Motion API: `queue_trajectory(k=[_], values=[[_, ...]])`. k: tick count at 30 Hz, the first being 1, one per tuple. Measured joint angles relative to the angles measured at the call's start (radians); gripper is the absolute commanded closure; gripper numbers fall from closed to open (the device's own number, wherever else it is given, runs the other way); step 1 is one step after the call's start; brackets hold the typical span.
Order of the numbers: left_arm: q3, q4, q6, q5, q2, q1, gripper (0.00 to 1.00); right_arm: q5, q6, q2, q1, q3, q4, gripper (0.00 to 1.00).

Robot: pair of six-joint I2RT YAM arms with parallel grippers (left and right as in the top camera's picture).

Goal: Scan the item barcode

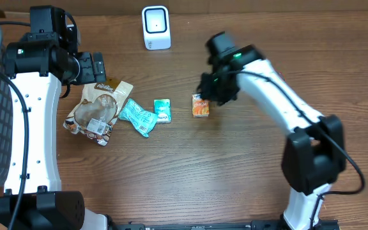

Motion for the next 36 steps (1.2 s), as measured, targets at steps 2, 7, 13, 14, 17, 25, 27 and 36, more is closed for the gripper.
queue_trajectory(k=[2,7,13,14,17,25,27,36], values=[[0.0,0.0,0.0,0.0,0.0,0.0,0.0,-0.019,-0.005,-0.006,-0.032,0.001,-0.004,0.67],[0.0,0.0,0.0,0.0,0.0,0.0,0.01,-0.073,-0.014,0.012,-0.037,-0.047,0.044,0.67],[0.0,0.0,0.0,0.0,0.0,0.0,0.01,-0.1,-0.019,0.078,-0.025,-0.116,0.101,0.66],[0.0,0.0,0.0,0.0,0.0,0.0,0.0,-0.101,-0.02,0.087,-0.025,-0.125,0.109,0.66],[0.0,0.0,0.0,0.0,0.0,0.0,0.0,-0.106,-0.021,0.101,-0.026,-0.148,0.13,0.66],[0.0,0.0,0.0,0.0,0.0,0.0,0.0,-0.109,-0.022,0.103,-0.026,-0.236,0.25,0.67],[0.0,0.0,0.0,0.0,0.0,0.0,0.0,-0.114,-0.022,0.103,-0.025,-0.262,0.285,0.67],[0.0,0.0,0.0,0.0,0.0,0.0,0.0,-0.144,-0.029,0.103,-0.025,-0.274,0.338,0.96]])
